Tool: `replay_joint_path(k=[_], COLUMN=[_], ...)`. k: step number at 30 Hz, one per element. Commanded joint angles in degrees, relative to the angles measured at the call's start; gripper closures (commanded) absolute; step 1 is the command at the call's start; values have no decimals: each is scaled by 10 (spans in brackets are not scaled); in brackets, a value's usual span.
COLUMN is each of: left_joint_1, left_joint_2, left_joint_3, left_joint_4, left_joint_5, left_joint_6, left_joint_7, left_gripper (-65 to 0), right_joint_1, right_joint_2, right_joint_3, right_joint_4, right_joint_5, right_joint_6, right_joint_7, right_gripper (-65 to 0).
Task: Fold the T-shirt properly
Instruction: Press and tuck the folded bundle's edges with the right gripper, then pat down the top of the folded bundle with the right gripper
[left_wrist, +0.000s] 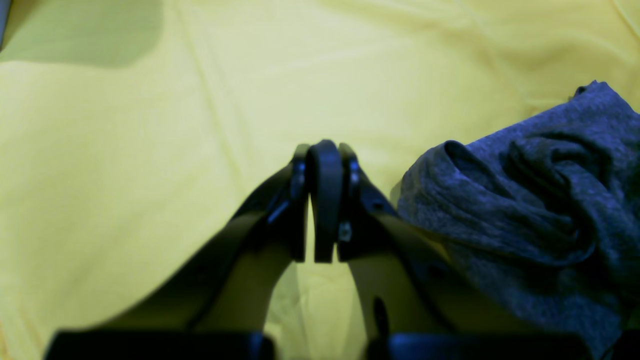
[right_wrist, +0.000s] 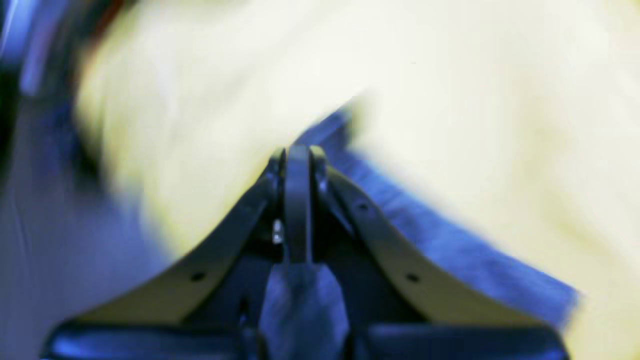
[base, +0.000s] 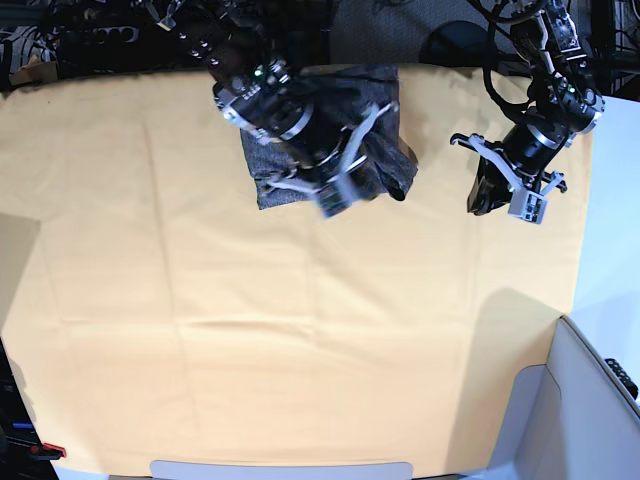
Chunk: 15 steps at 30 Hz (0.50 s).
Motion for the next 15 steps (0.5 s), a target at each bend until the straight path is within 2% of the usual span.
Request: replay_joint_path(k=[1, 2, 4, 8, 15], left_joint_1=[-3, -3, -2, -2, -5], left_joint_2=[-5, -5, -5, -6, -6], left_joint_3=[-3, -3, -3, -4, -4], left_joint_4=[9, 9, 9, 9, 9], left_joint_5=[-9, -9, -9, -9, -9], left_joint_6=[-1, -1, -1, -1, -1], left_joint_7=[-11, -11, -11, -12, -12], left_gripper=[-2, -2, -2, -2, -2], right_joint_1=[-13, -18, -22, -24, -46], right_joint_2=[-3, -5, -5, -7, -7], right_joint_3=[35, 61, 94, 112, 111], right_joint_4=[8, 7, 5, 4, -5], right_joint_5=[-5, -5, -5, -5, -5], right_joint_6=[-29, -60, -87, -93, -93], right_joint_7=[11, 11, -18, -76, -103], right_gripper=[0, 0, 0, 0, 0])
